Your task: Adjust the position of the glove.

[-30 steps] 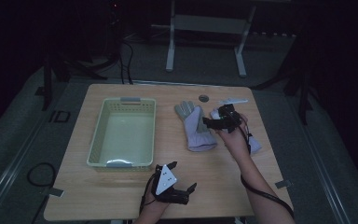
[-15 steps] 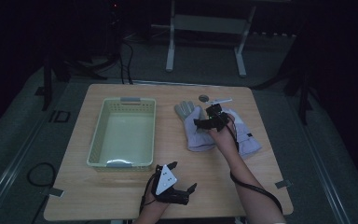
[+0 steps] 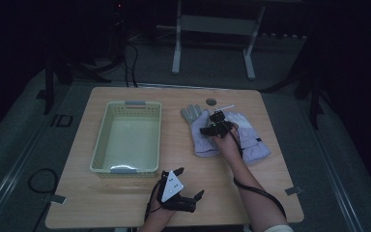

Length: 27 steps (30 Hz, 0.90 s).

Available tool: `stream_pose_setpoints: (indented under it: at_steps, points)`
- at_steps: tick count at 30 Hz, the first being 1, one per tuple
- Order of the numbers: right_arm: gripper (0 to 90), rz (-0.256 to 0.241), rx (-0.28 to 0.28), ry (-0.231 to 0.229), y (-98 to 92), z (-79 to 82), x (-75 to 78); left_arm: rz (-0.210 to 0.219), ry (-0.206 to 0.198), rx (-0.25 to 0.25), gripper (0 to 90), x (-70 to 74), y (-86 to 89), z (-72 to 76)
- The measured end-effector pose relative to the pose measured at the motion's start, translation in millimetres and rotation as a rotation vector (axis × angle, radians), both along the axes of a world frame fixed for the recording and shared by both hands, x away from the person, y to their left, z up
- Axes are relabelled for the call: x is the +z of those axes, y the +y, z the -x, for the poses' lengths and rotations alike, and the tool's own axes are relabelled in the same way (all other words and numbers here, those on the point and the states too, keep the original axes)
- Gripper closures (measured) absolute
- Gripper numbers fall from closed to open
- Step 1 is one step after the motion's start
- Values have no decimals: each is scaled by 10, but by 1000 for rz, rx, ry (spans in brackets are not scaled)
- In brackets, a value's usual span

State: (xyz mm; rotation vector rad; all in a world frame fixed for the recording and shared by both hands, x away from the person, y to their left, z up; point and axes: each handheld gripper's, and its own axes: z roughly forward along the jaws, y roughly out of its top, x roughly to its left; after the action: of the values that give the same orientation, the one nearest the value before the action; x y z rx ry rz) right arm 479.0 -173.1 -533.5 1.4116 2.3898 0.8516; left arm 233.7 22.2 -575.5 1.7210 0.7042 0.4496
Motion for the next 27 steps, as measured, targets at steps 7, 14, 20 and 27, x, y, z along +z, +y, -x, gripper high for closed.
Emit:
stream_pose_setpoints:
  at_steps: [7,14,20,27]
  points:
    - [550,25,28,51,39,-58,-36,-1,0,1,11,0,-1,0]
    - [815,42,11,37,67,-39,-18,0,3,1,11,0,2,-2]
    - [854,-25,-6,42,42,31,141,2,2,-2,11,0,3,-1]
    - [854,-74,-9,-1,2,253,477,-1,1,2,11,1,7,-4]
